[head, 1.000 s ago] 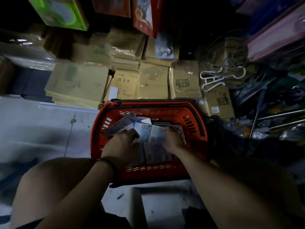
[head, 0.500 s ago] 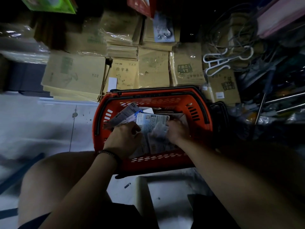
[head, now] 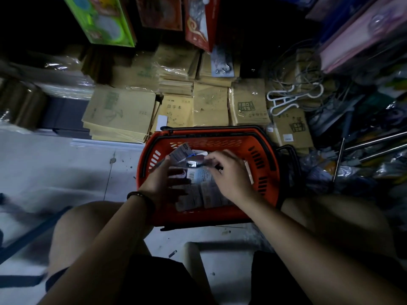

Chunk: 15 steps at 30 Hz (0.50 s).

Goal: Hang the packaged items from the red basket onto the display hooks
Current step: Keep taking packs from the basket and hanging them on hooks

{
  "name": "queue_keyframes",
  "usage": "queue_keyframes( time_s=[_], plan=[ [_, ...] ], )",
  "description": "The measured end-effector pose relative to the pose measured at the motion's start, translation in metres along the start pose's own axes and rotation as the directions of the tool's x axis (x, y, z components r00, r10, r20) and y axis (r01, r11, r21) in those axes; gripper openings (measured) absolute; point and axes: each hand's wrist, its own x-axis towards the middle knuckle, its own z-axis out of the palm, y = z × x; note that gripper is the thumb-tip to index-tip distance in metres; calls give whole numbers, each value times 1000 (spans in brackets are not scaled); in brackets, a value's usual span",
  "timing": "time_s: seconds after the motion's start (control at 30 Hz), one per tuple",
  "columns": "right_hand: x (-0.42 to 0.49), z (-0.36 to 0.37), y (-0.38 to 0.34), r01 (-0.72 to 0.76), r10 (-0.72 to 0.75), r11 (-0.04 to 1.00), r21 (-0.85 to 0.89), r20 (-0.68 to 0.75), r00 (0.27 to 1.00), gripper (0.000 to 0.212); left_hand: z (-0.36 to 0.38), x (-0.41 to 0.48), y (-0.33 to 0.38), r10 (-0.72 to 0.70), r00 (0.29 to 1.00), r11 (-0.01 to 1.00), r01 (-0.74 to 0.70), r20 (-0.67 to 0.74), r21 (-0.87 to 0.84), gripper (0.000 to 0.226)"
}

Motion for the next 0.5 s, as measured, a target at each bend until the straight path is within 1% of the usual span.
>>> queue_keyframes(
  time_s=[0.07,0.13,0.2,0.27,0.33,0.37,0.4,0.43,0.47,0.5],
  plan=[
    [-6,1,-6,39,-39,999,22,-11,999,38,-3,-1,4,9,995,991,4,97,-130,75],
    [-10,4,-10,88,-89,995,52,7,996,47,0,-9,8,67,992,991,-53,111,-125,59],
    [-11,9,-12,108,-113,991,83,51,992,51,-1,-15,10,97,995,995,-97,29,-11,45],
    [-7,16,-12,97,-104,992,83,84,991,47,-8,-19,11,156,987,982,-151,-42,115,38],
    [1,28,-15,55,-62,995,86,81,995,44,-18,-20,18,254,958,960,-233,-131,152,32],
    [7,35,-18,5,-12,997,81,84,996,44,-23,-20,21,317,928,939,-277,-196,205,30],
    [14,43,-21,-62,56,997,52,104,993,43,-29,-20,24,397,880,897,-313,-261,312,28],
    [23,51,-24,-122,120,993,6,147,982,44,-34,-19,25,479,819,834,-312,-316,455,26],
    [34,58,-26,-168,175,984,-53,212,961,47,-38,-19,25,550,754,760,-273,-359,590,23],
    [44,65,-28,-186,205,978,-92,291,935,52,-41,-19,25,607,692,694,-222,-391,685,21]
  ],
)
